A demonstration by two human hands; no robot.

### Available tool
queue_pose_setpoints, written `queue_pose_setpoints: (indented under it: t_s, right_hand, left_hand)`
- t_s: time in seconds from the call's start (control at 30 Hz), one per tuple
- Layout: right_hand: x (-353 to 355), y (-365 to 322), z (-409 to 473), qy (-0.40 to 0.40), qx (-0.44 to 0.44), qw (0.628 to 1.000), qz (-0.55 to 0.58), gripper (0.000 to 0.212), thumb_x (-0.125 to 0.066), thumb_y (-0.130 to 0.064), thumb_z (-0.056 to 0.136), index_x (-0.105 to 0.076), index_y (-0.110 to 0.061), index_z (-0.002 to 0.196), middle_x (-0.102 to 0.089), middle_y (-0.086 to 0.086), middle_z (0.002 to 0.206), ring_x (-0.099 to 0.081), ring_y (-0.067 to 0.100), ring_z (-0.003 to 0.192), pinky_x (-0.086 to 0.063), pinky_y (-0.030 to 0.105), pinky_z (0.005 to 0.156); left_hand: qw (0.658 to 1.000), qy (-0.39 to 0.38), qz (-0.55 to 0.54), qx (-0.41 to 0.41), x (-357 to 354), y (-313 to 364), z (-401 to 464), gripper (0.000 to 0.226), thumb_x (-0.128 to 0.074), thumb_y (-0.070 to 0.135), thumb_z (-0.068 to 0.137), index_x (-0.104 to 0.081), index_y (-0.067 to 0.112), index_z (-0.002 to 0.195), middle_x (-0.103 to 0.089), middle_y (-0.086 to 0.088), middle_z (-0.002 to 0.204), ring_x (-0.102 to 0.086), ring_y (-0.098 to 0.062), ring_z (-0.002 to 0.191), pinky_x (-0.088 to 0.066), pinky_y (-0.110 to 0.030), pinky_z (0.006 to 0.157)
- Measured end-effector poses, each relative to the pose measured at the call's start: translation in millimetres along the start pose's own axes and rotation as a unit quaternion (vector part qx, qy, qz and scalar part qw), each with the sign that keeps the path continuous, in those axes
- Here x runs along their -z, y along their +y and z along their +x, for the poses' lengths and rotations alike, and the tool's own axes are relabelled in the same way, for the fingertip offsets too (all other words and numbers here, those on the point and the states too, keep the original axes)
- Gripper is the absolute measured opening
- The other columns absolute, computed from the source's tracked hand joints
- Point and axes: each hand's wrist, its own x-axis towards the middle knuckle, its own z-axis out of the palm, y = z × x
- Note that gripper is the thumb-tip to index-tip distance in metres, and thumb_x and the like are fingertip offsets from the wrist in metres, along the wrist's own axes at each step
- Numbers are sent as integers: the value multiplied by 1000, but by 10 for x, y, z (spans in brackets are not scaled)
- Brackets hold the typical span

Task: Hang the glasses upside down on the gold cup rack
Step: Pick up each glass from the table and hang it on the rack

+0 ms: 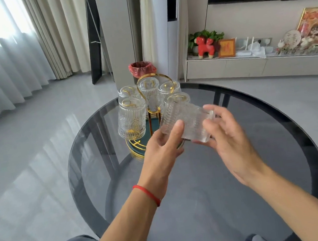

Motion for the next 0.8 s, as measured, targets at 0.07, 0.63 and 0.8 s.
queue_pose_setpoints:
  t_s: [0.07, 0.63, 0.8]
  right_hand:
    - [-27, -163, 118, 15, 77, 987, -138, 45, -60, -35, 99, -51, -27, 143, -66, 3, 130, -63, 18, 119, -52, 42, 99]
    - [-634, -435, 778, -61, 186, 872, -450, 56, -65, -46, 94, -52, -23, 143, -60, 3, 137, -49, 24, 130, -36, 33, 104]
    - [-689, -288, 871, -101, 184, 839, -502, 54, -60, -53, 95, -53, -23, 140, -62, 4, 132, -46, 25, 127, -37, 40, 105]
  left_hand:
    - [999, 19, 18, 36, 41, 12, 35, 44, -52, 57, 89, -67, 25, 115, -79, -1, 109, -71, -17, 108, -54, -45, 99]
    - [735, -33, 677, -9, 139, -447, 123, 53, -57, 40, 87, -53, 13, 133, -22, -12, 164, -11, -29, 154, -28, -60, 114]
    - [706, -54, 706, -10, 159, -449, 97, 52, -56, 37, 89, -52, 13, 136, -11, -14, 168, -3, -31, 155, -26, -57, 115]
